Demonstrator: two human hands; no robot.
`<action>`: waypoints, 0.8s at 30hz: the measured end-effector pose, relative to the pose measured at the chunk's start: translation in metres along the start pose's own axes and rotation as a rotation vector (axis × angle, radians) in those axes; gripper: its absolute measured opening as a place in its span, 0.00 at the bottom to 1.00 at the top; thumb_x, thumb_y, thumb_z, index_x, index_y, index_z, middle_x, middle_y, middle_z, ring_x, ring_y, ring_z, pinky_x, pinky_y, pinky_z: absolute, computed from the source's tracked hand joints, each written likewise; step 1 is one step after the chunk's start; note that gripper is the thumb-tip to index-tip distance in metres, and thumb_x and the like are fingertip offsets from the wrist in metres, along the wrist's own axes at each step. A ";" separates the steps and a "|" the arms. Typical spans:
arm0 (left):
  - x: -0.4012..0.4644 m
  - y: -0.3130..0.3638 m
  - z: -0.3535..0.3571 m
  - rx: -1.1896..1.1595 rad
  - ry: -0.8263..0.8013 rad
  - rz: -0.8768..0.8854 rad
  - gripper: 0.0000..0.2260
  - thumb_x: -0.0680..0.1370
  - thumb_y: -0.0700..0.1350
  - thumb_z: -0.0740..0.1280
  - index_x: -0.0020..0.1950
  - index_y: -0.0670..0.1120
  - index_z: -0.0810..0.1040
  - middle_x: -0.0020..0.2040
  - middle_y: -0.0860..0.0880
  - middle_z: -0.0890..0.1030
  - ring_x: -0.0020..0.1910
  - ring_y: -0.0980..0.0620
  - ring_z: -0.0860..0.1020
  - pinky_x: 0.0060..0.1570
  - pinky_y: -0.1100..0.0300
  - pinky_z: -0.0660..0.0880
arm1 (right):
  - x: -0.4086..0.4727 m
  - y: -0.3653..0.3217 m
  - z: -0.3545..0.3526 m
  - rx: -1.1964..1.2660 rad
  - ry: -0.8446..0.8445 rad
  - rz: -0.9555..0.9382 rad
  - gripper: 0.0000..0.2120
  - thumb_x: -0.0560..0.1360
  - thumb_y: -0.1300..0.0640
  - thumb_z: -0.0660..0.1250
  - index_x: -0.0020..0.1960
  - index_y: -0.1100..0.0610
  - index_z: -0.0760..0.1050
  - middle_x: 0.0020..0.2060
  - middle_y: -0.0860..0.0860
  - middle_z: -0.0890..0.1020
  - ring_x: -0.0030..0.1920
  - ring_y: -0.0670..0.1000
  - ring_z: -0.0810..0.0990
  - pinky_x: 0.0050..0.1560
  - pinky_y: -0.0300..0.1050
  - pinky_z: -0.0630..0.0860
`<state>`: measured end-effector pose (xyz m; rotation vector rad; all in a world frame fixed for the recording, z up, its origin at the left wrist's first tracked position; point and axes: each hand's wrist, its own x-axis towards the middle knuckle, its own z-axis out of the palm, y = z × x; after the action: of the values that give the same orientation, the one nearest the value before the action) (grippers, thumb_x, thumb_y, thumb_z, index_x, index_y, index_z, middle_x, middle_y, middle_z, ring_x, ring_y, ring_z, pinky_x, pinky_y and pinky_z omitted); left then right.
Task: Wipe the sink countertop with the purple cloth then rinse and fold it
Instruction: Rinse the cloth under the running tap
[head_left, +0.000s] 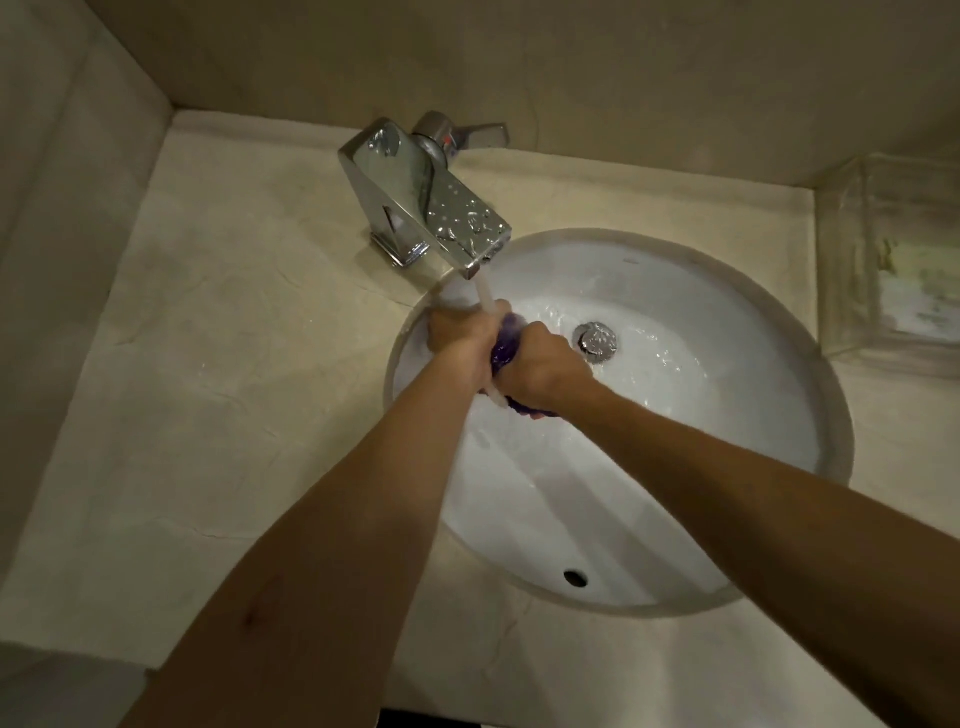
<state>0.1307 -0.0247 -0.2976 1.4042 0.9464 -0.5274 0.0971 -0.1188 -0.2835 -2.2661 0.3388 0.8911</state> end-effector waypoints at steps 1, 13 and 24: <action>0.000 0.000 -0.001 0.001 0.011 0.017 0.09 0.65 0.41 0.75 0.43 0.40 0.81 0.40 0.44 0.86 0.39 0.47 0.86 0.41 0.48 0.84 | 0.000 0.001 0.001 0.018 0.002 0.012 0.12 0.69 0.54 0.77 0.45 0.57 0.76 0.31 0.52 0.83 0.28 0.51 0.81 0.29 0.43 0.79; -0.032 0.018 -0.036 0.354 -0.223 0.291 0.07 0.74 0.57 0.66 0.47 0.58 0.82 0.44 0.54 0.85 0.47 0.48 0.83 0.48 0.46 0.81 | -0.011 0.029 -0.063 0.491 -0.418 0.118 0.15 0.72 0.57 0.76 0.55 0.62 0.80 0.42 0.56 0.85 0.35 0.51 0.81 0.33 0.42 0.77; -0.007 -0.006 -0.013 -0.020 -0.335 0.050 0.07 0.71 0.40 0.78 0.42 0.44 0.81 0.36 0.47 0.82 0.35 0.49 0.81 0.39 0.57 0.80 | -0.015 0.012 -0.036 0.658 -0.663 0.300 0.07 0.76 0.57 0.74 0.50 0.59 0.79 0.35 0.52 0.82 0.30 0.47 0.78 0.27 0.35 0.74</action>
<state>0.1189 -0.0146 -0.2942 1.2690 0.6435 -0.6889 0.0987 -0.1522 -0.2592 -1.2548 0.5676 1.3774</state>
